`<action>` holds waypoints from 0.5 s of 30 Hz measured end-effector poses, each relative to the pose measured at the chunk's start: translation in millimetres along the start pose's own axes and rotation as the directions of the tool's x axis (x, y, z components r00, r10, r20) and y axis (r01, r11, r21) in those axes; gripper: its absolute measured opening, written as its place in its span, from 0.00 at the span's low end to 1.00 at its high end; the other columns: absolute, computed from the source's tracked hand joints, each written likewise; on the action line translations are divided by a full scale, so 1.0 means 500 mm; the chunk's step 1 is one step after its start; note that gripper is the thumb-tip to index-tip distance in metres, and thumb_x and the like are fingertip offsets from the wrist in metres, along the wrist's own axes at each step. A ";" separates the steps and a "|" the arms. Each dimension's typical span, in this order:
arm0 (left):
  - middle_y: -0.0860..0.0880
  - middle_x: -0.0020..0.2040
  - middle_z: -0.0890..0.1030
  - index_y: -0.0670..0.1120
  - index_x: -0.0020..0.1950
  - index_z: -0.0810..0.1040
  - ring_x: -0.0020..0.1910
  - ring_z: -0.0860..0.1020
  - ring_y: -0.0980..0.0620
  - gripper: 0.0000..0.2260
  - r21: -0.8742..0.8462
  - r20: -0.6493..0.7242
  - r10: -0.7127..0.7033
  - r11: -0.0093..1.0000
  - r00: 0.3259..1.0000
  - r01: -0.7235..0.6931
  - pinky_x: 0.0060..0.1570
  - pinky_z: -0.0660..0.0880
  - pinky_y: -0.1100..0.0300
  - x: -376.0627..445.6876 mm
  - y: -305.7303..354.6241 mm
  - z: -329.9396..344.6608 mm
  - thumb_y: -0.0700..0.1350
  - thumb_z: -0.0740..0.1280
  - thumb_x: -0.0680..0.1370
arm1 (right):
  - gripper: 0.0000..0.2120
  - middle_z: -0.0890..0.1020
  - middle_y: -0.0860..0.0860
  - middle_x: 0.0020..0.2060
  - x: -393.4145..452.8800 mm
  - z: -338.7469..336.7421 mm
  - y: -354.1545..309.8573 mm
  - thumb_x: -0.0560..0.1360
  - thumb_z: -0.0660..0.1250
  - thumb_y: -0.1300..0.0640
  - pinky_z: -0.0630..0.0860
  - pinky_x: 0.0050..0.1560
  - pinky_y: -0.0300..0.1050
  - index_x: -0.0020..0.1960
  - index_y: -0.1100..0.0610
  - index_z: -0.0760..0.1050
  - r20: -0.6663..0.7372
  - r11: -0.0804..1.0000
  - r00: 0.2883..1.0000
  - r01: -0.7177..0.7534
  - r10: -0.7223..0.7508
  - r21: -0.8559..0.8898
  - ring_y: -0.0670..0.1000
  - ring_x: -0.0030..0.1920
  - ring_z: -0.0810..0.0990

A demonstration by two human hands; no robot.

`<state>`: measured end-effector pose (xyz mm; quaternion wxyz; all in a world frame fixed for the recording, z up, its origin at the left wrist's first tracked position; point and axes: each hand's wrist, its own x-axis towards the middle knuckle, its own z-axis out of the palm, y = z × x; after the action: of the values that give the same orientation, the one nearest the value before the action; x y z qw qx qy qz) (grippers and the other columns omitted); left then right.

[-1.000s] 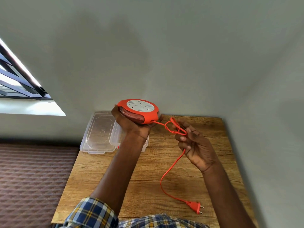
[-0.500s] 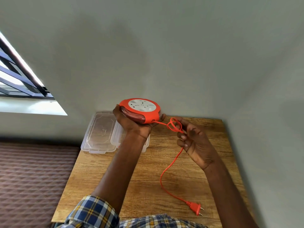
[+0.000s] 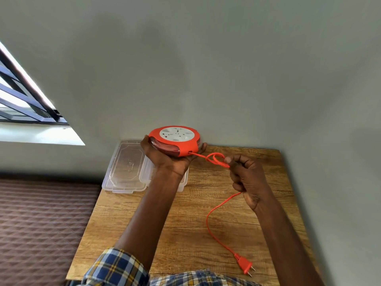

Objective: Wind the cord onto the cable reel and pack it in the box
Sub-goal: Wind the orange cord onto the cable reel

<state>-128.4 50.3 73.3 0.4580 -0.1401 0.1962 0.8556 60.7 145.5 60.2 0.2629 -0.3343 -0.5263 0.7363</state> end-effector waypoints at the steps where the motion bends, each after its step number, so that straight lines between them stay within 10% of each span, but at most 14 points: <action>1: 0.31 0.70 0.77 0.45 0.74 0.76 0.67 0.74 0.22 0.39 0.004 -0.003 0.005 1.000 1.000 -0.005 0.59 0.66 0.15 0.002 0.000 0.000 0.71 0.59 0.74 | 0.07 0.64 0.48 0.25 0.002 0.001 0.002 0.77 0.71 0.60 0.53 0.23 0.34 0.41 0.53 0.82 -0.038 1.000 0.999 0.008 -0.009 -0.030 0.45 0.23 0.56; 6: 0.32 0.70 0.78 0.46 0.74 0.76 0.68 0.75 0.24 0.38 0.032 -0.010 0.028 0.999 1.000 -0.027 0.59 0.68 0.16 0.007 0.006 -0.005 0.71 0.59 0.75 | 0.16 0.69 0.49 0.27 0.003 0.005 0.003 0.82 0.66 0.58 0.60 0.23 0.37 0.36 0.53 0.71 -0.197 0.996 0.980 0.021 -0.038 -0.089 0.48 0.25 0.67; 11: 0.33 0.70 0.78 0.46 0.74 0.76 0.67 0.75 0.23 0.38 0.032 -0.012 0.049 0.998 0.999 -0.049 0.55 0.71 0.16 0.010 0.016 -0.005 0.71 0.58 0.75 | 0.08 0.85 0.54 0.55 0.002 -0.002 -0.003 0.83 0.63 0.64 0.74 0.28 0.45 0.45 0.62 0.70 -0.033 0.986 0.992 0.120 -0.125 -0.119 0.55 0.39 0.84; 15: 0.32 0.68 0.79 0.46 0.73 0.77 0.66 0.76 0.24 0.37 0.044 -0.026 0.044 0.998 0.999 -0.043 0.56 0.70 0.17 0.009 0.012 -0.004 0.71 0.57 0.76 | 0.10 0.84 0.46 0.55 0.004 -0.002 0.001 0.80 0.65 0.66 0.76 0.35 0.45 0.54 0.51 0.75 0.045 0.863 0.987 0.159 -0.157 -0.480 0.47 0.43 0.85</action>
<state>-135.6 49.7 70.9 0.4397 -0.1374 0.2241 0.8588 60.4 147.4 59.0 0.2299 -0.3434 -0.7191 0.5587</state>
